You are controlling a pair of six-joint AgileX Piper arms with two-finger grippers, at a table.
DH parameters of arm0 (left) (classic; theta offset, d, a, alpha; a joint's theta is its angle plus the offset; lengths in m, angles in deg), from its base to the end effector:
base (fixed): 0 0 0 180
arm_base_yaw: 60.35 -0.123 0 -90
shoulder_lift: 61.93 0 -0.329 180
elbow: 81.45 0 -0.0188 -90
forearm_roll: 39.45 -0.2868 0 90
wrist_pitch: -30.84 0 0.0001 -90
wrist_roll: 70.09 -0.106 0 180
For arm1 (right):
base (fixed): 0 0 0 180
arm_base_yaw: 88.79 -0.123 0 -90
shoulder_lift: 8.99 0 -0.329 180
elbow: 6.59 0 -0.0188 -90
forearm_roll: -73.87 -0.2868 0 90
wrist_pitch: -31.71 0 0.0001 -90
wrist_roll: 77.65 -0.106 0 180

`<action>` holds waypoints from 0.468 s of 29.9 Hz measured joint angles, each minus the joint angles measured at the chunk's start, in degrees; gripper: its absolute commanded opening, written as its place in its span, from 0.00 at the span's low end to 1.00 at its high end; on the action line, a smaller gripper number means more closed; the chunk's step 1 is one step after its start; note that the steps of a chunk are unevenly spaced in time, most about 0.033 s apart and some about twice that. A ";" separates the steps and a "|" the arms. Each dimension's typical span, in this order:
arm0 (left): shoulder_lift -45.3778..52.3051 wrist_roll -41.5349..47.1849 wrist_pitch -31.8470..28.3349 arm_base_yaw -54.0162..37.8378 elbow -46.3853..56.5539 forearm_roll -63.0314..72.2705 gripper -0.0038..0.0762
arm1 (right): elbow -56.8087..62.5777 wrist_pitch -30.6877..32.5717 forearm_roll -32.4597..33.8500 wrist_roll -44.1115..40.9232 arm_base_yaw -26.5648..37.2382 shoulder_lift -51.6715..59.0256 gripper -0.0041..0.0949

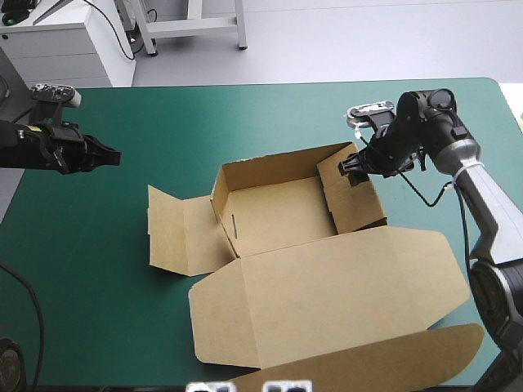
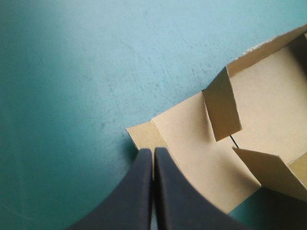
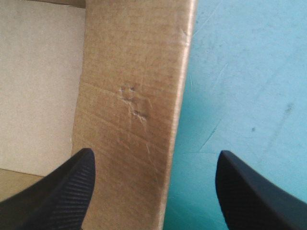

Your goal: Fold the box

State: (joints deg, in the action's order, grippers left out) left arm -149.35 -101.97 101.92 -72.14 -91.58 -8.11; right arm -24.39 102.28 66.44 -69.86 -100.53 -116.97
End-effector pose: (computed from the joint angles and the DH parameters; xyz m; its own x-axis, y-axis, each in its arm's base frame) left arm 0.3172 0.0129 0.4571 -0.7202 0.1642 -0.6741 0.3743 0.9100 -0.1782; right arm 0.4118 0.0988 0.3546 -0.8972 -0.2802 -0.3414 -0.3260 0.9417 0.0838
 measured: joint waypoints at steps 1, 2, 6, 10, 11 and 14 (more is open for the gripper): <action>0.00 0.00 0.00 0.00 0.00 0.00 0.04 | 0.00 0.05 0.00 0.05 0.00 -0.28 0.71; 0.00 0.00 0.00 0.00 0.00 0.00 0.04 | 0.00 0.05 0.00 0.05 0.00 -0.48 0.71; 0.00 0.00 0.00 0.00 0.00 0.00 0.04 | 0.00 0.05 0.05 0.05 0.00 -2.33 0.71; 0.00 0.00 0.00 0.00 0.00 0.00 0.04 | 0.00 0.05 -0.42 0.05 0.00 -4.38 0.70; 0.00 0.00 0.00 0.00 0.00 0.00 0.04 | 0.00 0.05 -0.43 0.05 0.00 -4.72 0.70; 0.00 0.00 0.00 0.00 0.00 0.00 0.04 | 0.00 0.05 -0.48 -0.39 0.00 -6.05 0.69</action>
State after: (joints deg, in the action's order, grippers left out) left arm -149.35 -101.97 101.92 -72.14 -91.58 -8.11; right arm -24.39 102.33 65.96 -70.25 -100.53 -123.01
